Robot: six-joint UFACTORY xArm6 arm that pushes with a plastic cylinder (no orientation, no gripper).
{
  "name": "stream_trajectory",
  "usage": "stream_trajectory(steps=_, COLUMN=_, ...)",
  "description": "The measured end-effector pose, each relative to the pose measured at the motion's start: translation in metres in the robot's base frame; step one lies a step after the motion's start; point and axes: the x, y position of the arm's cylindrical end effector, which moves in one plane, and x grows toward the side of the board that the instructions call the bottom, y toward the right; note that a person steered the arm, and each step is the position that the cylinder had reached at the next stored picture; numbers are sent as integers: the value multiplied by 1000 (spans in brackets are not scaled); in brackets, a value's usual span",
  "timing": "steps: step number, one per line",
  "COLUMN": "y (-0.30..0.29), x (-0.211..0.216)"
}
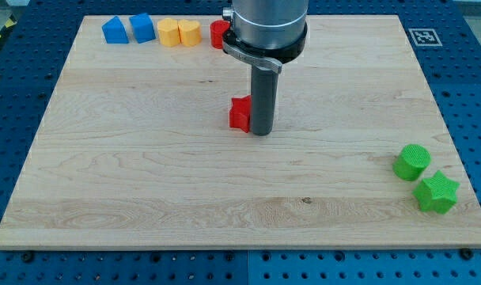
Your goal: Move the red star bottom right to the red circle
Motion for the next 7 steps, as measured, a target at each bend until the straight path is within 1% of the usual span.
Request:
stream_trajectory(steps=1, y=-20, x=29)
stream_trajectory(steps=2, y=-34, x=18)
stream_trajectory(steps=4, y=-15, x=-33)
stream_trajectory(steps=6, y=-23, x=-63)
stream_trajectory(steps=7, y=-23, x=-87)
